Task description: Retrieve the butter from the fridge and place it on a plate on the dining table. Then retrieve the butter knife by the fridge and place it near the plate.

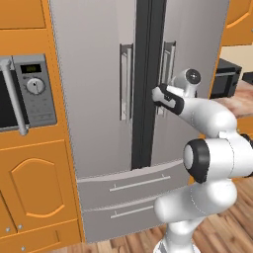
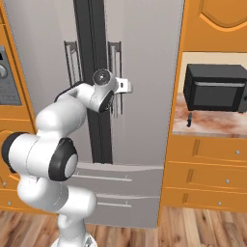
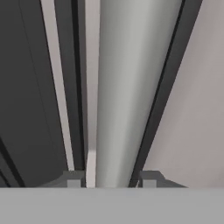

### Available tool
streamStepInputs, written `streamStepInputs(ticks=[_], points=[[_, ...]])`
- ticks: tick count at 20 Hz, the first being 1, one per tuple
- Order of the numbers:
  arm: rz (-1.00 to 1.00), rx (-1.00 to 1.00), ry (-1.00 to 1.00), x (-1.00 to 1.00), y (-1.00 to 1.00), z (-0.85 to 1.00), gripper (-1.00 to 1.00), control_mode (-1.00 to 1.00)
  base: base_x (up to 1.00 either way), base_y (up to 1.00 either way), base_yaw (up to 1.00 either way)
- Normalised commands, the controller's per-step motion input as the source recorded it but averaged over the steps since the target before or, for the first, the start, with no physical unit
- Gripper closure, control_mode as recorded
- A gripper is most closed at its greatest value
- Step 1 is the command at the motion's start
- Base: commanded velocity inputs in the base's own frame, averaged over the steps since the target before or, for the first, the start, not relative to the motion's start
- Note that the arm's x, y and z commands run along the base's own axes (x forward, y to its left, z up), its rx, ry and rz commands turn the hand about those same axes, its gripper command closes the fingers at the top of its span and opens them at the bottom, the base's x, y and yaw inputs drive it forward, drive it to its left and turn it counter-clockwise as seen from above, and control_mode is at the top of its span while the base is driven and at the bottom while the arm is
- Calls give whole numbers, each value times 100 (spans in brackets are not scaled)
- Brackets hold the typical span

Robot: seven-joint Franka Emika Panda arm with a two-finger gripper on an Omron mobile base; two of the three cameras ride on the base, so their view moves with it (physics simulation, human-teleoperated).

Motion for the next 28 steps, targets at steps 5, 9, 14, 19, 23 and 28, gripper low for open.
streamStepInputs(ticks=[5, 9, 14, 19, 23, 28], points=[[0, 0, 0, -3, -12, 1, 100, -100, 0, 0, 0], [0, 0, 0, -56, -38, 21, 100, -100, 0, 0, 0], [0, 5, 1, -80, -61, 32, 100, -100, 0, 0, 0], [0, 4, 8, -100, -76, 28, 100, -100, 0, 0, 0], [1, 9, 6, -100, -99, 31, 100, -100, 0, 0, 0], [0, 8, 8, -100, -100, 34, 100, -100, 0, 0, 0]])
